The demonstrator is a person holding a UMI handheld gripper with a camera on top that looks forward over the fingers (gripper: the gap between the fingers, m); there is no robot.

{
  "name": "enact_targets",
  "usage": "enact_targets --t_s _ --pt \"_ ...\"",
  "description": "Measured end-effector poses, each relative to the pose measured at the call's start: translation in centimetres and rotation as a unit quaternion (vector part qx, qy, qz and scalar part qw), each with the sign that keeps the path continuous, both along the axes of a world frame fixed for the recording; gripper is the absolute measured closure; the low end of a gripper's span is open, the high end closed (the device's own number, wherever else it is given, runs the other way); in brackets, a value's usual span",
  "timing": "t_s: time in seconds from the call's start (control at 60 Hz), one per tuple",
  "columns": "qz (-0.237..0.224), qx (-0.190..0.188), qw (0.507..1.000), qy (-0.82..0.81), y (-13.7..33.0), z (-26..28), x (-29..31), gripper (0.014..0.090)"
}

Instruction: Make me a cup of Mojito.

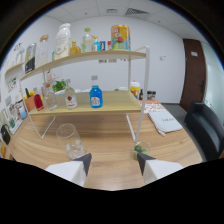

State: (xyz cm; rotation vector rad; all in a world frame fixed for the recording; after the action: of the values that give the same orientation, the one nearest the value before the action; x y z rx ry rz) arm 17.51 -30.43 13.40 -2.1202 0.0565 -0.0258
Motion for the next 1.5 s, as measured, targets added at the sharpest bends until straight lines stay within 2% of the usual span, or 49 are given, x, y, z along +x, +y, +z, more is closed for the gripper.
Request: enact_targets --t_s 0.1,0.25,0.467,0.75,0.867,0.983,1.067,1.183,1.333,1.5 --pt "-0.005 0.013 1.000 0.001 -1.0 1.6 -4.0 0.0193" --pt "0.008 0.009 1.000 -0.003 -2.3 1.7 -9.4 0.0189" --pt "0.019 0.003 1.000 0.001 -1.8 1.4 -13.7 0.0188" --pt "0.041 0.066 0.997 0.000 7.3 6.4 -15.0 0.0187" --pt "0.047 0.079 0.996 0.002 11.8 7.5 -14.7 0.0185" --pt "0.039 0.067 0.997 0.015 15.5 7.1 -14.3 0.0186" --pt "0.036 0.058 0.998 0.018 17.3 6.5 -13.9 0.0249" --pt "0.040 0.044 0.998 0.019 18.7 5.2 -14.1 0.0394" --pt "0.032 0.051 0.998 0.005 19.5 4.9 -13.6 0.0684" --pt "0.030 0.051 0.998 0.003 19.5 5.0 -13.5 0.0694"
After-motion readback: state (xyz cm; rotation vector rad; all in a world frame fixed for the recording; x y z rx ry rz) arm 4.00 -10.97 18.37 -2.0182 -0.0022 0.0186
